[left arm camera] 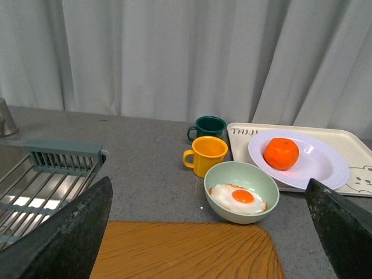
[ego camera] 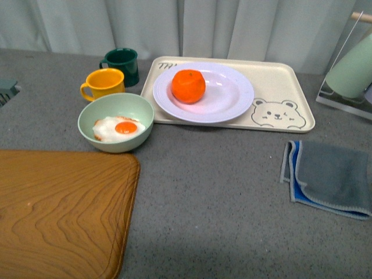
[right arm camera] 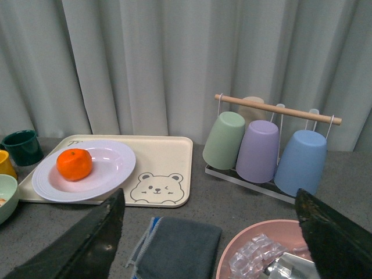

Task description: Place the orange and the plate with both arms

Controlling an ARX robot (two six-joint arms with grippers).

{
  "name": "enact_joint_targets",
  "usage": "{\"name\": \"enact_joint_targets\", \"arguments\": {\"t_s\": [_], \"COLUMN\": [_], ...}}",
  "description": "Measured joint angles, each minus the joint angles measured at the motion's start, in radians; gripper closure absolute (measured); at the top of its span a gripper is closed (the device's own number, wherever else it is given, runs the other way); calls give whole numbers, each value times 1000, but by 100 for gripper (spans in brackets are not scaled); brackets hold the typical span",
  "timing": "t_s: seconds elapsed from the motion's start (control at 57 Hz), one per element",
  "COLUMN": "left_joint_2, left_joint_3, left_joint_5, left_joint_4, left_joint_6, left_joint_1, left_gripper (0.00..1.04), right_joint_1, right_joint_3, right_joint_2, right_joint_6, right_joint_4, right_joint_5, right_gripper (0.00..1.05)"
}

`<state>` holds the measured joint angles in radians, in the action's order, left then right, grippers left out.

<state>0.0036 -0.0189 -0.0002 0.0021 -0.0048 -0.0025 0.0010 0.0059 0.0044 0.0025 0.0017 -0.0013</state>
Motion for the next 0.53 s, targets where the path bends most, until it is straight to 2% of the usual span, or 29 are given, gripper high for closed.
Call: {"name": "enact_joint_targets", "arguments": {"t_s": [0.07,0.123,0.526], "left_joint_2": [0,0,0], "left_joint_3": [0,0,0], "left_joint_5": [0,0,0], "left_joint_4": [0,0,0], "left_joint_6": [0,0,0], "left_joint_1": [0,0,0], "left_gripper": [7,7,7], "right_joint_1": [0,0,0], "right_joint_3": [0,0,0], "right_joint_2": [0,0,0], "right_joint_6": [1,0,0], "right_joint_4": [0,0,0], "right_joint_5": [0,0,0], "right_gripper": [7,10,9]}}
